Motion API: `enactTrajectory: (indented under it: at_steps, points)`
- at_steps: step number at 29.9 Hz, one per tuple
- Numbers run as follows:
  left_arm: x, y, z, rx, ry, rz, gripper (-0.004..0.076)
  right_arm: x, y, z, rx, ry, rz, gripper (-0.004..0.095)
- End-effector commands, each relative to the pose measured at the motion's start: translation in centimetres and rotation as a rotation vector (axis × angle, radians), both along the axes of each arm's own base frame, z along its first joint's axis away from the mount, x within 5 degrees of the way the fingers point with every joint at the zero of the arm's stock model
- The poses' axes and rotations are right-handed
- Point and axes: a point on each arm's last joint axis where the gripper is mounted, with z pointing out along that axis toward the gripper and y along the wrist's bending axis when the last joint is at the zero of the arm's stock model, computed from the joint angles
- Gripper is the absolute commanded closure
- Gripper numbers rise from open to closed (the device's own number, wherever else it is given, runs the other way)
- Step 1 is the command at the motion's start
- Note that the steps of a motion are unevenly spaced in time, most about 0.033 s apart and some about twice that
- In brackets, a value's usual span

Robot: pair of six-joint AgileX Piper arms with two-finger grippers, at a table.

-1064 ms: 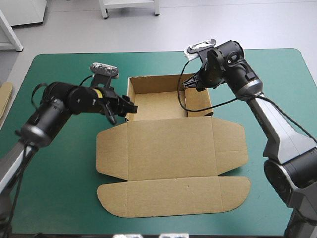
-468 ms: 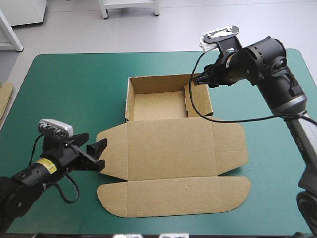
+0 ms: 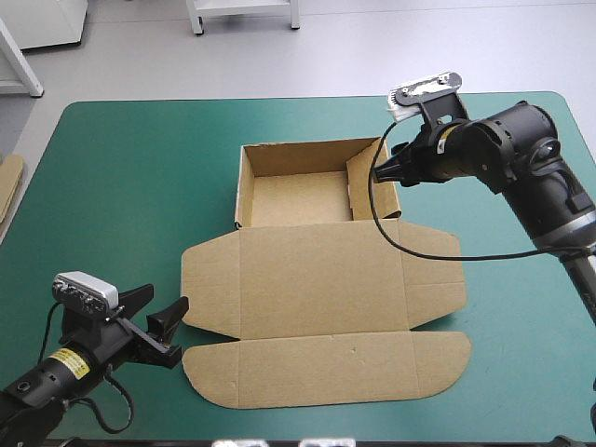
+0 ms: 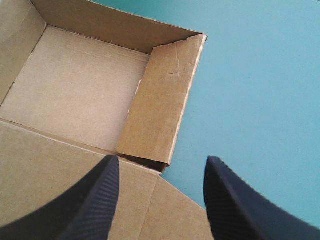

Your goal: Fold the box

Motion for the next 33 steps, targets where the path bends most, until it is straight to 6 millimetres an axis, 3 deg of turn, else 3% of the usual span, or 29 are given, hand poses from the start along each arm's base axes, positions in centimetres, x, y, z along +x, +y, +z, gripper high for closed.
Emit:
enactTrajectory:
  at_steps: [1, 13, 22, 33]
  points:
    - [0.3, -0.1, 1.6, -0.069, -0.103, 0.007, 0.0287, 0.5, -0.2, 1.4, -0.001, -0.130, -0.009, 0.0420]
    - [0.4, -0.1, 2.0, -0.075, -0.143, 0.016, 0.0287, 6.5, 1.8, -2.6, -0.047, -0.085, -0.125, 0.0245]
    - [0.4, -0.1, 2.0, -0.073, -0.144, 0.016, 0.0287, 10.1, 3.5, -6.8, -0.111, 0.082, -0.170, 0.0238]
    - [0.4, -0.1, 2.0, -0.075, -0.143, 0.016, 0.0287, 12.5, 4.6, -10.9, -0.115, 0.214, -0.162, 0.0239]
